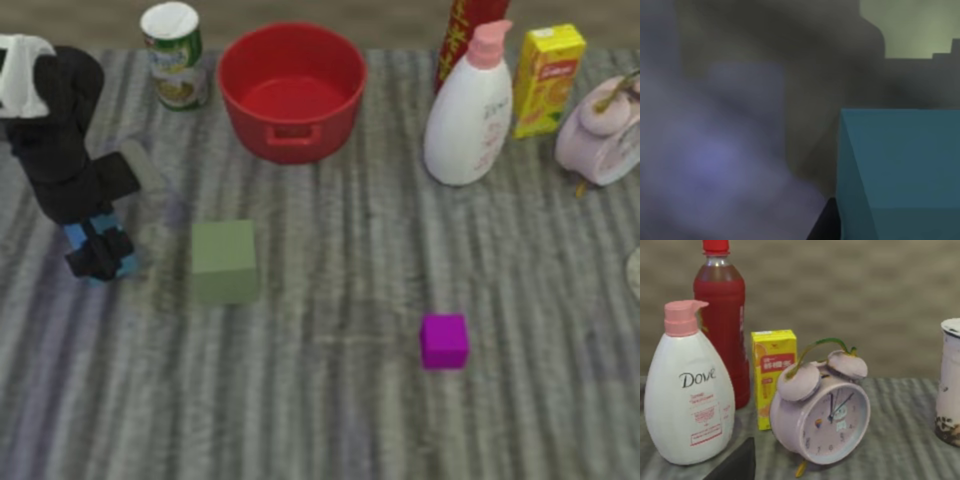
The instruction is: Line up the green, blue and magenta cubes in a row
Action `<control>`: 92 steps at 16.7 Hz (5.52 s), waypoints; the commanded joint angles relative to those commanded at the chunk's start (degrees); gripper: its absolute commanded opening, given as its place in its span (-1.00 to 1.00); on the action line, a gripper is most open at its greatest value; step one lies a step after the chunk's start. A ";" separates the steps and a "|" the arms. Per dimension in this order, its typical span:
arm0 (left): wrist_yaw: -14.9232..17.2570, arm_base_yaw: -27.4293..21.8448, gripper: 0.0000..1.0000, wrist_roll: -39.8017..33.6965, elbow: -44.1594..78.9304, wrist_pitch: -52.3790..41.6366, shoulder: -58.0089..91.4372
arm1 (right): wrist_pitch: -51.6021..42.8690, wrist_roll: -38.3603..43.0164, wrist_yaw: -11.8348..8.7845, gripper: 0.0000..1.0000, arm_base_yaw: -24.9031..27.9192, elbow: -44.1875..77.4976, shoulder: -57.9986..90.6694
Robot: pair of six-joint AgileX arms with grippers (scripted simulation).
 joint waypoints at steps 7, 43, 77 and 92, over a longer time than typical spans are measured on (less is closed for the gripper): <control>0.49 0.69 -1.00 -0.60 4.14 -7.98 -3.87 | 0.00 0.00 0.00 1.00 0.00 0.00 0.00; 0.33 -39.22 -1.00 -10.06 7.19 -8.66 -2.35 | 0.00 0.00 0.00 1.00 0.00 0.00 0.00; 0.29 -38.57 1.00 -10.10 11.60 -15.39 -3.79 | 0.00 0.00 0.00 1.00 0.00 0.00 0.00; 0.08 -34.14 1.00 -26.54 15.38 -19.73 -4.61 | 0.00 0.00 0.00 1.00 0.00 0.00 0.00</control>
